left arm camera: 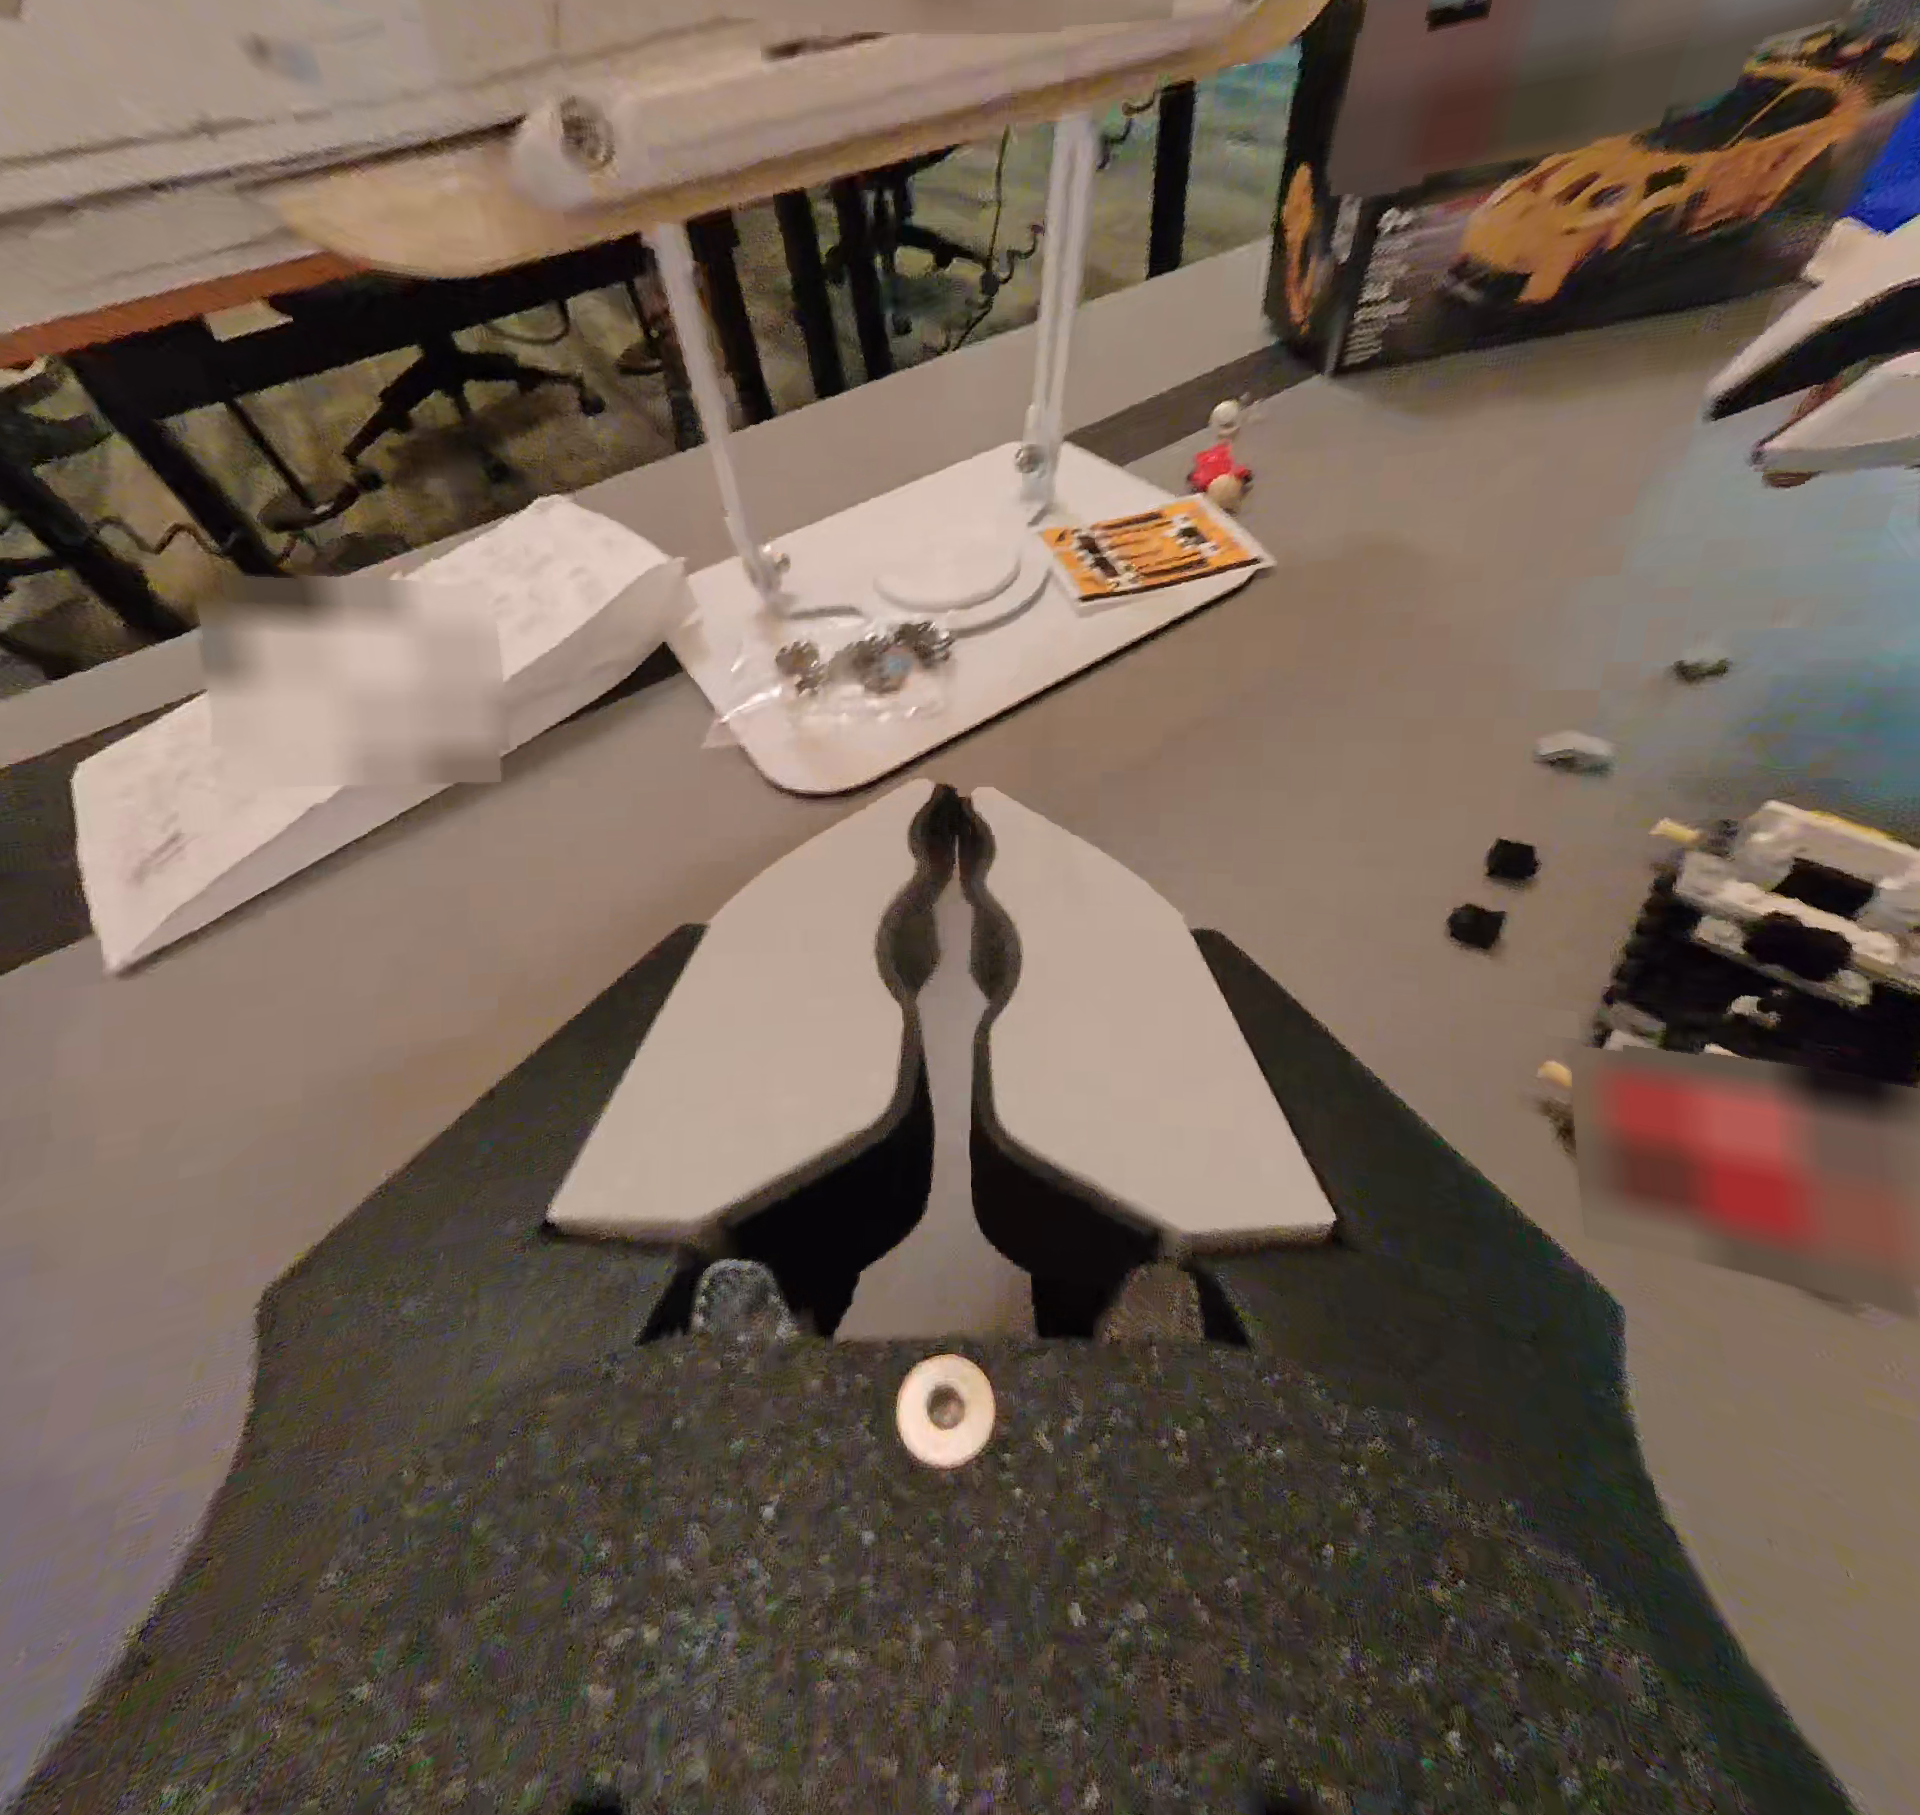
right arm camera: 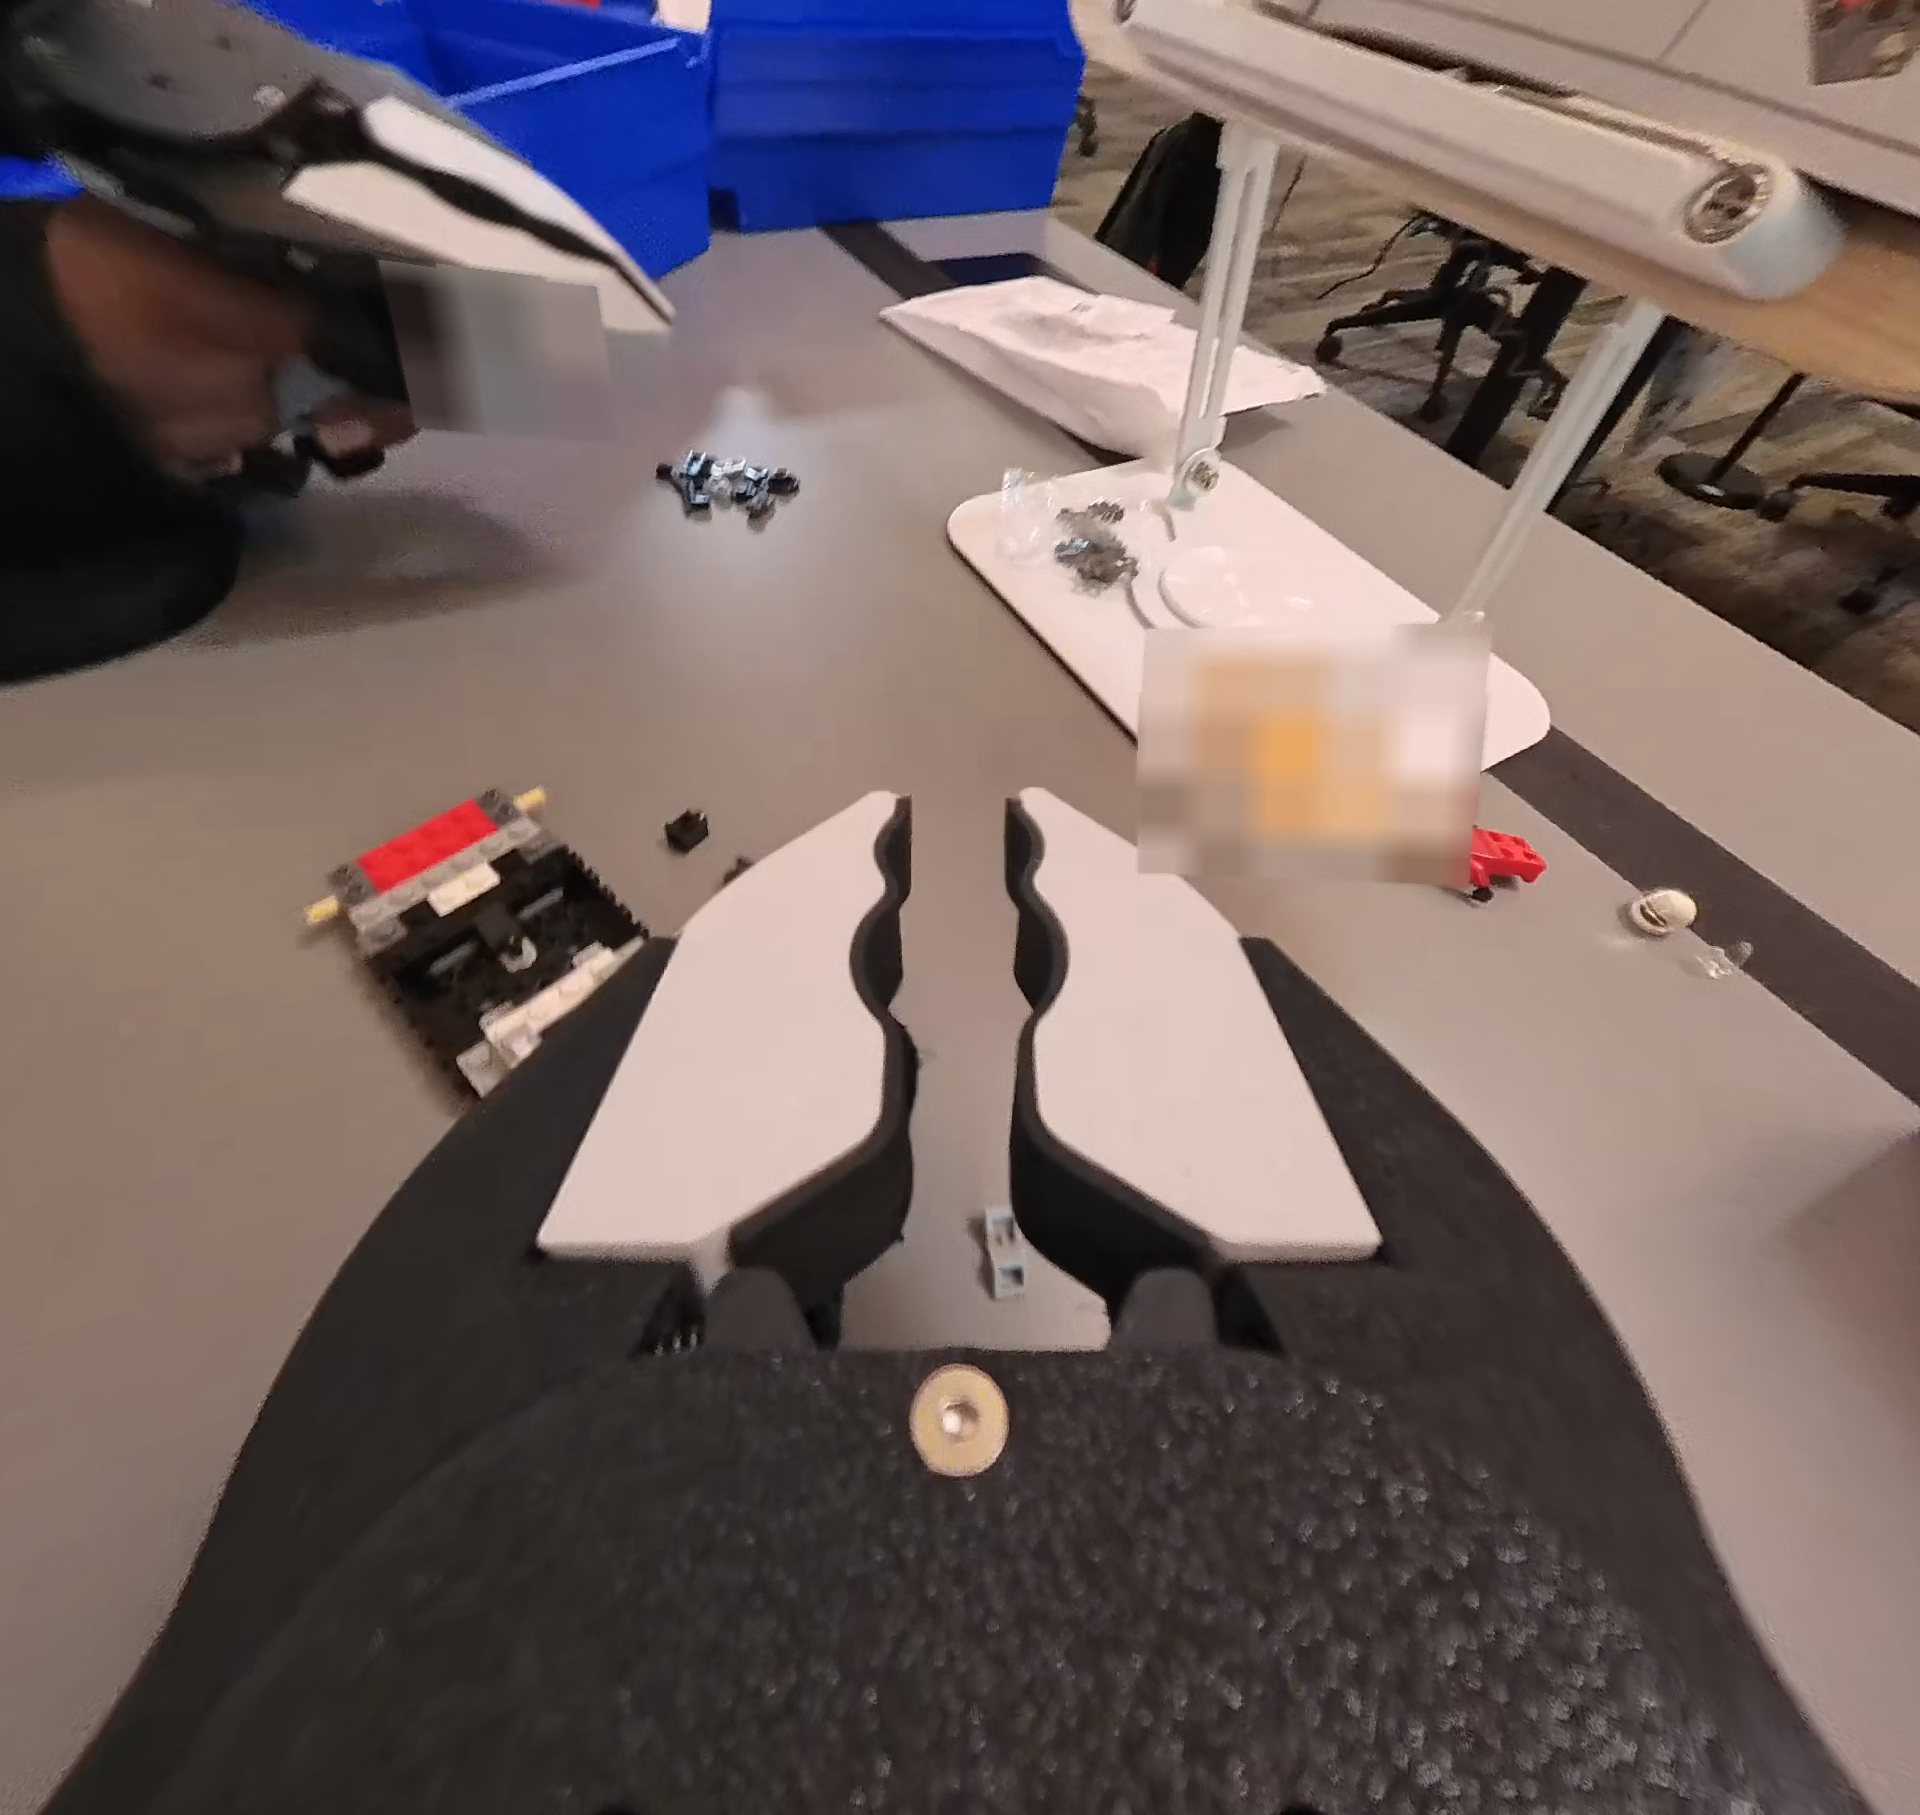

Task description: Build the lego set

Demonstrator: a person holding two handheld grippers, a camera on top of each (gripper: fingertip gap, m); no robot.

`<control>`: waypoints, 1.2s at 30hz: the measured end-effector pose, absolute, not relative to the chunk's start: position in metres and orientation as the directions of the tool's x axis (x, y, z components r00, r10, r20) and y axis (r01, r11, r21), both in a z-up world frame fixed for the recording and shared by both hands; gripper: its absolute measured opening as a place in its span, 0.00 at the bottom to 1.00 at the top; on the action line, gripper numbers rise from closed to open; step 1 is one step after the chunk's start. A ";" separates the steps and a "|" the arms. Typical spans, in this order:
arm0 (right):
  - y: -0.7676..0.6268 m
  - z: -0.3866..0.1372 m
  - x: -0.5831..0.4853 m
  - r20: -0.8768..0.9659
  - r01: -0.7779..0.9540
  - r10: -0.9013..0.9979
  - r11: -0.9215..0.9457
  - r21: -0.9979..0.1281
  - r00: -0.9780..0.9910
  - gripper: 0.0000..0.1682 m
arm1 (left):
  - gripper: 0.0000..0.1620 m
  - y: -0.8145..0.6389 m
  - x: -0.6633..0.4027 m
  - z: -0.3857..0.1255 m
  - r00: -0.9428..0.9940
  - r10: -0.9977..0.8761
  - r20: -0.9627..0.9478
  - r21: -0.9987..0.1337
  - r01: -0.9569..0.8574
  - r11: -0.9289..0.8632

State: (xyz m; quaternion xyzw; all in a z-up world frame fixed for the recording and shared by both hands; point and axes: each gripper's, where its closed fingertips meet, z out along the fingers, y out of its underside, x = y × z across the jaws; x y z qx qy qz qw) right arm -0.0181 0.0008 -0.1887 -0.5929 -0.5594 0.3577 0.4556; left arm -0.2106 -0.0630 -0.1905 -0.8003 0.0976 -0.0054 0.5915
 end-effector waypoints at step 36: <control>-0.006 -0.185 -0.021 0.033 0.311 0.989 -0.013 -0.950 0.145 0.24 | 0.40 -0.072 -0.095 -0.219 0.706 -0.708 0.023 -0.892 -0.306 -0.333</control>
